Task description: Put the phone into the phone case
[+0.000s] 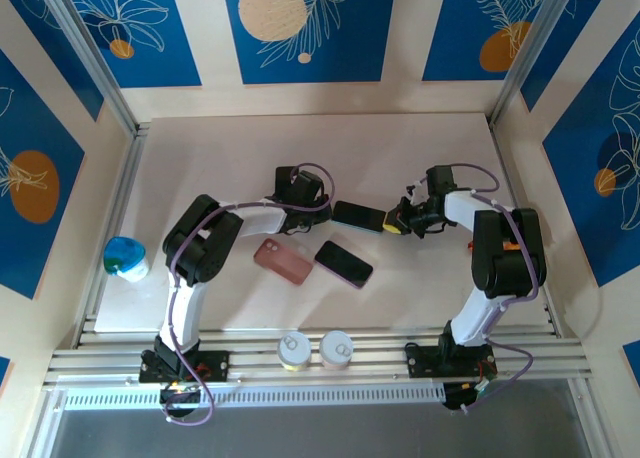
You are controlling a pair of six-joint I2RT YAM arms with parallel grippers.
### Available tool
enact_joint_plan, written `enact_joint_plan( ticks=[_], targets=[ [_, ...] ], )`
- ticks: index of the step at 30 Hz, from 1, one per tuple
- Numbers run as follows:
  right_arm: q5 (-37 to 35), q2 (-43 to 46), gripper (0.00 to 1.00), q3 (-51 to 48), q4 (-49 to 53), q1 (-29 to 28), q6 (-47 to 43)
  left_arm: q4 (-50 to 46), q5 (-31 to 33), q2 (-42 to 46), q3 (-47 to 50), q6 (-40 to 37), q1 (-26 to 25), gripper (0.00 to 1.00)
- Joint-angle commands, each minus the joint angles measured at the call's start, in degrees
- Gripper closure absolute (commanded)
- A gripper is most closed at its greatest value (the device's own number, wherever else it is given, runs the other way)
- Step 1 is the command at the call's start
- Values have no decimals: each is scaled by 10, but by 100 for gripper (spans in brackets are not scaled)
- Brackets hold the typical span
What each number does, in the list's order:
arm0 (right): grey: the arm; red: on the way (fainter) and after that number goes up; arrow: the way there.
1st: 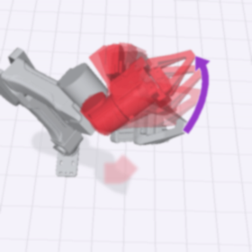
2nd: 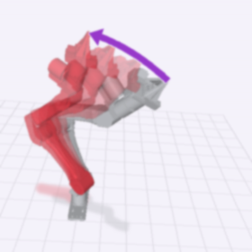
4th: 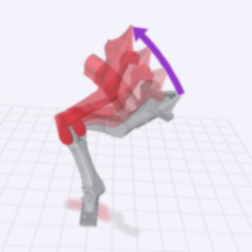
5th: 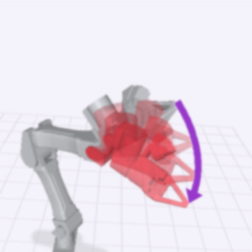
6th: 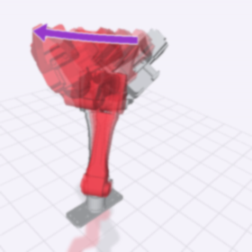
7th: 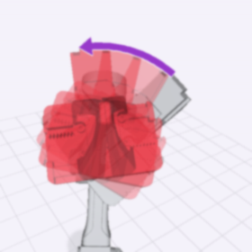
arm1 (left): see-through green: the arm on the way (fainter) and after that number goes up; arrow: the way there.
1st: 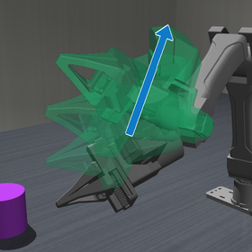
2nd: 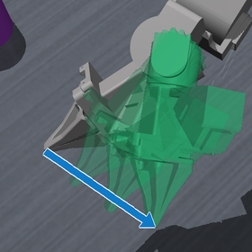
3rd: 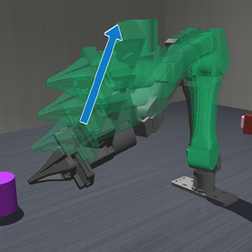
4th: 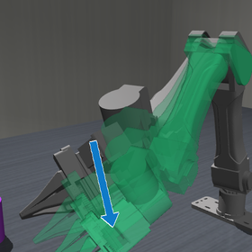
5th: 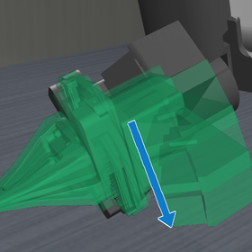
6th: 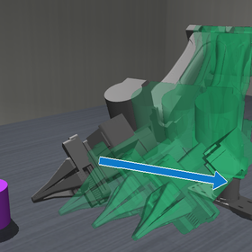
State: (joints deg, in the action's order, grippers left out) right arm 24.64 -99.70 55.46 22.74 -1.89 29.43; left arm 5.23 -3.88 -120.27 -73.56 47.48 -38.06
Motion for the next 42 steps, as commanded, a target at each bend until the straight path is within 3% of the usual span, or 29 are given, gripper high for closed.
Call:
enact_joint_plan(
  ticks=[1, 28, 42],
  targets=[
    [15, -14, 97, -2, 4, -8, -14, -38, 5, 11, -5, -13, -7, 100],
    [-55, -104, 100, 105, 106, -91, 22, -54, 6, 32, -2, -17, -11, 100],
    [-71, -119, 100, 129, 92, -149, 71, -53, -15, 45, 23, -20, 23, 100]
  ],
)
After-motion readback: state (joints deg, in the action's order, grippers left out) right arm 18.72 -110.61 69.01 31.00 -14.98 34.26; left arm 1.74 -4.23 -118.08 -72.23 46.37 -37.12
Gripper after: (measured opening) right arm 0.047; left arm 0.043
